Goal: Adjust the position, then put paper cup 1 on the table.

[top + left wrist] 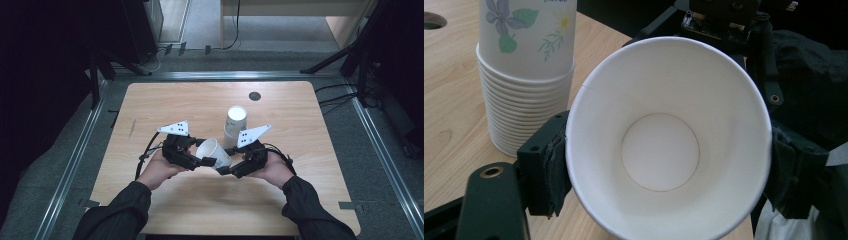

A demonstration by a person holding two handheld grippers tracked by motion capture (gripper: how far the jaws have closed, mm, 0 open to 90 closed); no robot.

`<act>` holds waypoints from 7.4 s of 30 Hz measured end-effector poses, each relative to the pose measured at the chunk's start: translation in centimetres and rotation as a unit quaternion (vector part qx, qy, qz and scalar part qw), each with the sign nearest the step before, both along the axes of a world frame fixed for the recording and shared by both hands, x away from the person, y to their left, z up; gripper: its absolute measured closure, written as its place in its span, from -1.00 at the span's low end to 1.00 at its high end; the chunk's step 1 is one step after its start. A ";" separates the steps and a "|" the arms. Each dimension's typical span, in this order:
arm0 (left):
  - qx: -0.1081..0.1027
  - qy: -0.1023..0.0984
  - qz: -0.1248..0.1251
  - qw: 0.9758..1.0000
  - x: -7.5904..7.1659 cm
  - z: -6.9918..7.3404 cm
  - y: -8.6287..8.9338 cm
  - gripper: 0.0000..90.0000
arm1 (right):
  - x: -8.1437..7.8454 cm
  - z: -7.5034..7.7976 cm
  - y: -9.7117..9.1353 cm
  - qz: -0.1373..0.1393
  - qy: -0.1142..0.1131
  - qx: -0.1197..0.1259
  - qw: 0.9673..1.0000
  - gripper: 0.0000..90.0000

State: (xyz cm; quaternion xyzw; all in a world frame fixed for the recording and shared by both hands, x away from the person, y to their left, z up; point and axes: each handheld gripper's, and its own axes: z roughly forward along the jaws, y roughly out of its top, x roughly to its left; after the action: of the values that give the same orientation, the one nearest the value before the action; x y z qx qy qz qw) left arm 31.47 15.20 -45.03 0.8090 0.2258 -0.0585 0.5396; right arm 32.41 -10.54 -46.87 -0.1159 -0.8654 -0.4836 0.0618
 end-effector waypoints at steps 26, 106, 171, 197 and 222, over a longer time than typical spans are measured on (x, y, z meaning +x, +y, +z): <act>-0.017 -0.009 0.008 1.000 -0.1 0.6 0.8 -0.51 | -0.1 -0.2 0.1 -0.002 0.000 -0.014 1.000 -0.39; 0.269 -0.013 0.272 0.924 7.3 -3.1 12.2 -0.52 | 0.6 -1.5 -5.3 -0.108 -0.002 -0.056 0.993 -0.33; 0.210 0.026 0.272 0.939 6.3 -1.6 13.6 -0.96 | 0.7 -1.2 -5.5 -0.111 -0.006 -0.050 0.993 -0.30; 0.172 0.005 0.214 0.962 3.3 2.4 10.6 -0.95 | 0.8 -0.7 -6.2 -0.112 -0.012 -0.053 0.992 -0.24; 0.133 -0.008 0.139 0.981 -0.6 0.9 5.3 -0.87 | 1.7 -0.3 -7.6 -0.134 0.004 -0.059 0.989 -0.27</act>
State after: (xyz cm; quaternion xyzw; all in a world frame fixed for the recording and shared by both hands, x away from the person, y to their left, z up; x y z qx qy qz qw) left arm 30.89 20.54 -44.14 0.8346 0.3377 0.0537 0.4319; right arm 34.12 -18.10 -47.15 -0.2363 -0.8686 -0.4355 -0.0067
